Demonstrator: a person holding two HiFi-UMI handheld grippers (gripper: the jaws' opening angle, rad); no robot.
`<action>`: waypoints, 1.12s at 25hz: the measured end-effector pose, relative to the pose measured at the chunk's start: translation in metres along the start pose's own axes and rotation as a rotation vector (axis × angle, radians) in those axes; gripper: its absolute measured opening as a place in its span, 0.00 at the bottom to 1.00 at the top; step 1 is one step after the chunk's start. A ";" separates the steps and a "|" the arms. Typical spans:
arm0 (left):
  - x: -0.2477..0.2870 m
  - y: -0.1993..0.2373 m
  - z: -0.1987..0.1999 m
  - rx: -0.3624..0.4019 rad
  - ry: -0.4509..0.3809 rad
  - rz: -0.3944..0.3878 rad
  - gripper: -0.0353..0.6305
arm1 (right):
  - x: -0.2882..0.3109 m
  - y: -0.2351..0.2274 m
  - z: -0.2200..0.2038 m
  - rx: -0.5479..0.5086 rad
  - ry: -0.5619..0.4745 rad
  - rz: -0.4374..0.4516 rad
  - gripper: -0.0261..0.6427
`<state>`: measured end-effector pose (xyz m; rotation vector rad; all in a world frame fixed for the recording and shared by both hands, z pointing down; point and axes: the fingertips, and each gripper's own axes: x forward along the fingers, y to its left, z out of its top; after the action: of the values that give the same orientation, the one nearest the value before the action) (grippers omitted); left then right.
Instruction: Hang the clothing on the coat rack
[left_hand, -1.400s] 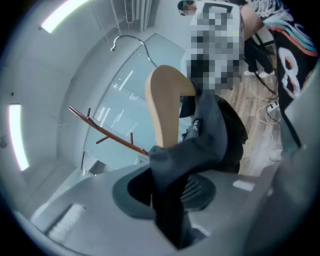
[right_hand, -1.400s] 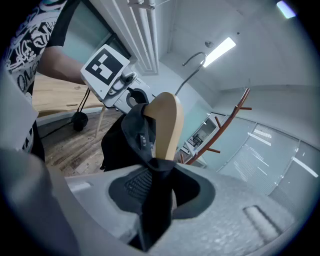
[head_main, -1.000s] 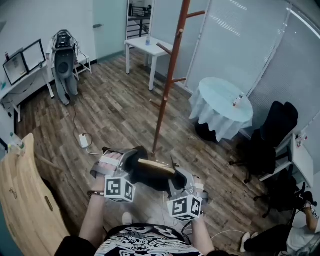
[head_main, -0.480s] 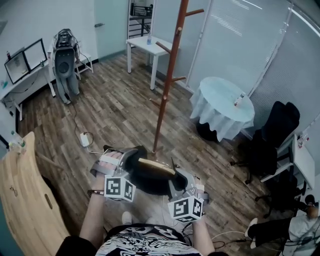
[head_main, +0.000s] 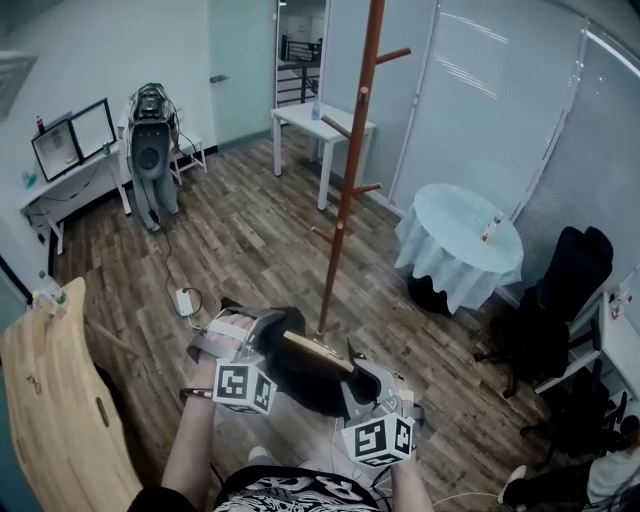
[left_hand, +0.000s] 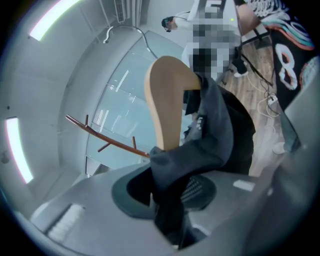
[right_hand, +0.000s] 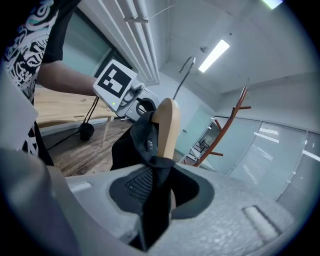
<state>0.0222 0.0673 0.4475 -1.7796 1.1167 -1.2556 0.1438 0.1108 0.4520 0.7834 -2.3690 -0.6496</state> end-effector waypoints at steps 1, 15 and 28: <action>0.000 0.002 0.001 -0.001 0.005 0.000 0.18 | -0.002 0.000 0.003 0.001 -0.008 0.007 0.17; 0.030 0.043 -0.004 0.073 -0.008 0.039 0.21 | 0.013 -0.019 0.021 0.054 -0.102 0.025 0.15; 0.121 0.086 -0.048 0.116 -0.057 0.003 0.21 | 0.105 -0.063 0.019 0.123 -0.089 0.026 0.14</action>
<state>-0.0256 -0.0807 0.4311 -1.7161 0.9941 -1.2349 0.0847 0.0025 0.4383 0.7890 -2.5155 -0.5418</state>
